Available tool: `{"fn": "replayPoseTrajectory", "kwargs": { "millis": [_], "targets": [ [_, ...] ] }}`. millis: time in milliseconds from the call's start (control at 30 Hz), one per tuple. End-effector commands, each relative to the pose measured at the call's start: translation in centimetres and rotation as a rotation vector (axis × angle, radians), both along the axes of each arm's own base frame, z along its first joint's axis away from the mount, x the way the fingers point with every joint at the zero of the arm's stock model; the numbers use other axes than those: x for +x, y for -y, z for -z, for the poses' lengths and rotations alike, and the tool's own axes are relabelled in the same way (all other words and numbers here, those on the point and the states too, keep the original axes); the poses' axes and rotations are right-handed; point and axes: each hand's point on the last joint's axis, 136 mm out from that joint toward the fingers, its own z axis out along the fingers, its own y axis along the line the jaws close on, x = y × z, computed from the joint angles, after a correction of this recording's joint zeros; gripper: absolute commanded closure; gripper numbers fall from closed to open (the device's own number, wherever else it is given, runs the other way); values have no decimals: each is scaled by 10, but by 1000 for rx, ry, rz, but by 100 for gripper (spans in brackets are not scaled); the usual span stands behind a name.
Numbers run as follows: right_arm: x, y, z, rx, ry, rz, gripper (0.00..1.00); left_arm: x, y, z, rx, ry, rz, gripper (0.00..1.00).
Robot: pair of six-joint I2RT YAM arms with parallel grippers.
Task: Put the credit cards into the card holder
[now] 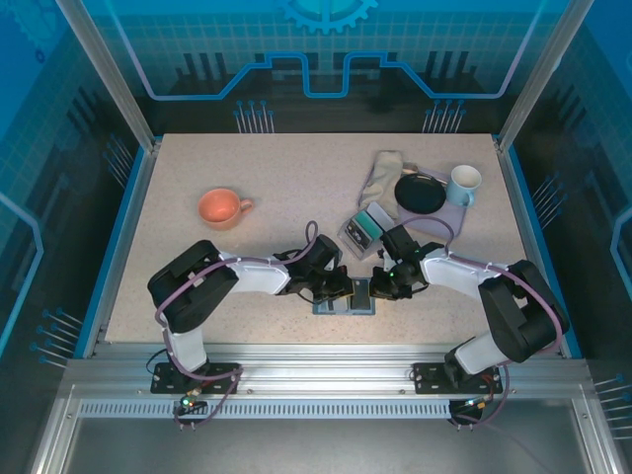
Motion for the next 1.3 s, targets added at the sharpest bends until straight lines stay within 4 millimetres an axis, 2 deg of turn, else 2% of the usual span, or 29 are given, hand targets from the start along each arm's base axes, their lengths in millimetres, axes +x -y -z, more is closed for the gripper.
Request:
{"fn": "replayPoseTrajectory", "kwargs": {
  "millis": [0,200,267,367,533,767,900,1000,1267],
  "targets": [
    [-12,-4,8,27,-49,-6,86,-9,15,5,-9,-21,34,97],
    [-8,7,-2,-33,-14,-9,77,-8,6,-10,32,30,55,82],
    [-7,11,-8,-54,3,-10,67,-8,0,-18,56,54,58,75],
    [-6,18,-11,-90,16,-15,66,-8,-10,-31,90,93,63,65],
    [-8,21,-8,-114,-1,-27,67,-11,-35,-41,185,124,58,47],
    [-1,15,-27,-76,46,-40,64,-9,-90,-35,289,74,-30,39],
    [3,9,-32,-52,58,-53,57,-5,-109,-30,267,16,-73,36],
    [2,7,-25,-52,34,-60,58,-5,-105,-26,207,-18,-66,34],
    [1,5,-9,-56,-2,-64,66,2,-90,-15,155,-62,-55,38]
  ]
}}
